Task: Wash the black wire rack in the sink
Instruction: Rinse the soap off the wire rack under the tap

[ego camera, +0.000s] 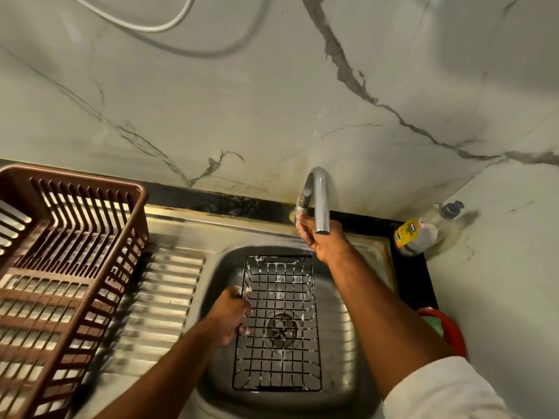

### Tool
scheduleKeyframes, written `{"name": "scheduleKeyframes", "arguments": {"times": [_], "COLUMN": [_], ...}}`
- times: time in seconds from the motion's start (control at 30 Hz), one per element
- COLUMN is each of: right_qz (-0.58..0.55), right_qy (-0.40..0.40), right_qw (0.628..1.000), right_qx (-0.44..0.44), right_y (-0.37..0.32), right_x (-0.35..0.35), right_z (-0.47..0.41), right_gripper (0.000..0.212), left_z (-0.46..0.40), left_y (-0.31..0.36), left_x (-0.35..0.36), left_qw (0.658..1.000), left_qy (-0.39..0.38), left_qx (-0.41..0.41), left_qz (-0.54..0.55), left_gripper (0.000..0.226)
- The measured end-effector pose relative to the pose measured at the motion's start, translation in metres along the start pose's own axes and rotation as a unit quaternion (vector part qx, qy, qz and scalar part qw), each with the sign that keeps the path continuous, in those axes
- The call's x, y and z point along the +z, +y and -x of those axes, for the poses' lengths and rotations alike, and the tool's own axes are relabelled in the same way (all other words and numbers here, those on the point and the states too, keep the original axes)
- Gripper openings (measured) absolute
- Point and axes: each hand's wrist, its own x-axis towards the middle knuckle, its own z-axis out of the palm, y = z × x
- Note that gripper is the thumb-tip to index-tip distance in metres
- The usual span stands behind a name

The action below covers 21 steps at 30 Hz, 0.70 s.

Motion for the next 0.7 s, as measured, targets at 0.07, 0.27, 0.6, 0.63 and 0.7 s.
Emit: {"name": "scheduleKeyframes", "arguments": {"times": [0.07,0.27,0.6,0.63,0.7], "right_qz": [0.005,0.124,0.182,0.182,0.178], "right_qy": [-0.004,-0.016,0.064,0.065,0.058], "right_qw": [1.0,0.992,0.98,0.98,0.982], "right_qx": [0.007,-0.013,0.042,0.04,0.035], "right_y": [0.002,0.014,0.041,0.043,0.043], "right_x": [0.003,0.017,0.02,0.018,0.014], "right_z": [-0.004,-0.008,-0.002,0.001,0.011], "right_gripper": [0.017,0.036,0.02,0.019,0.016], "left_z": [-0.001,0.0,-0.003,-0.003,-0.004], "left_y": [-0.001,-0.002,-0.009,-0.01,-0.013], "left_x": [0.001,0.001,0.001,0.0,-0.002], "left_qw": [1.0,1.0,0.999,0.999,0.999], "left_qy": [0.001,0.007,0.027,0.027,0.027], "left_qx": [-0.003,-0.004,-0.012,-0.014,-0.015], "left_qz": [0.005,0.019,0.03,0.032,0.035], "left_gripper": [0.039,0.037,0.036,0.037,0.038]}}
